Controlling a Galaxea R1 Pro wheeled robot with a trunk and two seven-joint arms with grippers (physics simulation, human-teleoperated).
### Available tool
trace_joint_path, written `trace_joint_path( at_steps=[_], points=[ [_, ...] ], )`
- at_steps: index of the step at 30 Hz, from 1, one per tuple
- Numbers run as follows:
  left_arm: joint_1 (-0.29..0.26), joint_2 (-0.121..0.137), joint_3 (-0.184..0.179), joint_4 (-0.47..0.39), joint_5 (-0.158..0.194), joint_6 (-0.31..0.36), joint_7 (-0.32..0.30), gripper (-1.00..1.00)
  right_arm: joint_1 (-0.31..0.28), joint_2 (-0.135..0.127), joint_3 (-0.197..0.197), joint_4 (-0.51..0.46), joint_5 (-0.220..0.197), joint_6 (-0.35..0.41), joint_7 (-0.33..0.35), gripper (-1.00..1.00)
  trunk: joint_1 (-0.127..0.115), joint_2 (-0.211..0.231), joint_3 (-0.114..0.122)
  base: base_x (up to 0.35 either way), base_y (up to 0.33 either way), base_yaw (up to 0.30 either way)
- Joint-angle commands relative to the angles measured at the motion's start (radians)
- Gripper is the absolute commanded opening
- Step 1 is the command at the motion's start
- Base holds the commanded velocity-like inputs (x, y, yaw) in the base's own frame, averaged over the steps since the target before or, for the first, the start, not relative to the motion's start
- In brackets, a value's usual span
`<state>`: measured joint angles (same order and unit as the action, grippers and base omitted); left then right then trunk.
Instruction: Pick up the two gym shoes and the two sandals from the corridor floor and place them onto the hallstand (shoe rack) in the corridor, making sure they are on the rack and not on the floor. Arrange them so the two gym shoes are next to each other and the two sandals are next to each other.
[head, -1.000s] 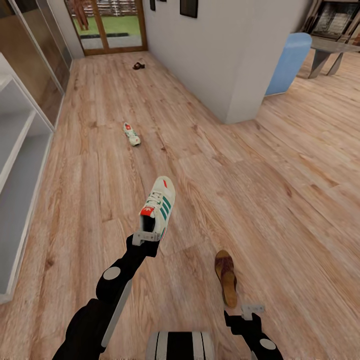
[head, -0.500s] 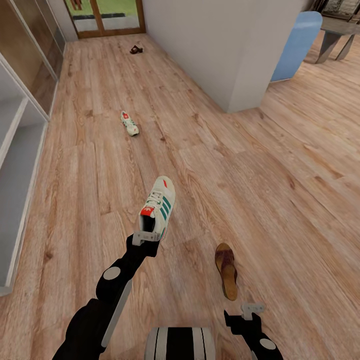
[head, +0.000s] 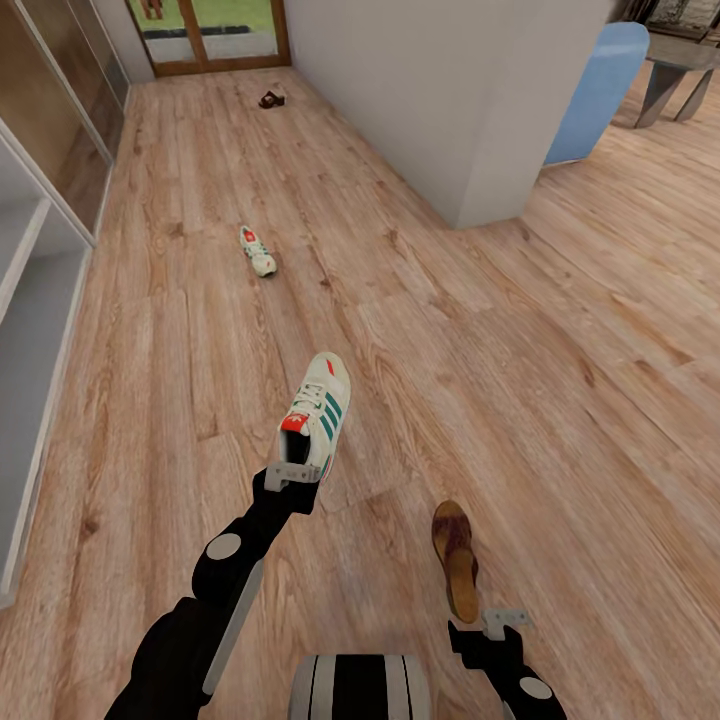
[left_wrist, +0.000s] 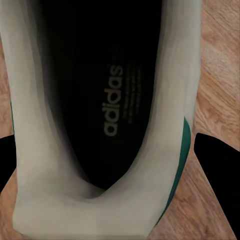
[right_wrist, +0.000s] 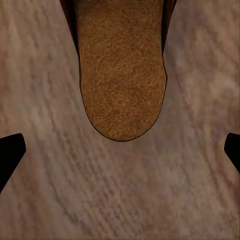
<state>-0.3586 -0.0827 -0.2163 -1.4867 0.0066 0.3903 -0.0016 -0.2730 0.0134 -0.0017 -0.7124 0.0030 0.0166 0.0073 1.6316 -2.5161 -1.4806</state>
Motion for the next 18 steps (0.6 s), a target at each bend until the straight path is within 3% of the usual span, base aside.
trace_joint_path(
  at_steps=[1,10,18],
  points=[
    [0.000,0.000,0.000,-0.001,0.000,0.005,0.000,-1.00,0.000,0.000,0.000,-0.001,0.000,0.002,0.001,1.00,0.000,0.000,-0.001,0.019,0.000,0.000],
    [0.000,0.000,0.000,0.000,0.001,0.005,0.000,-1.00,0.000,0.000,0.000,-0.001,0.000,0.001,0.001,1.00,0.000,0.000,-0.001,0.123,0.020,0.000],
    [0.000,0.000,0.000,0.000,0.000,0.005,0.000,-1.00,0.000,0.000,-0.001,-0.001,0.000,0.001,0.000,1.00,0.000,0.000,-0.001,0.029,0.003,0.000]
  ],
)
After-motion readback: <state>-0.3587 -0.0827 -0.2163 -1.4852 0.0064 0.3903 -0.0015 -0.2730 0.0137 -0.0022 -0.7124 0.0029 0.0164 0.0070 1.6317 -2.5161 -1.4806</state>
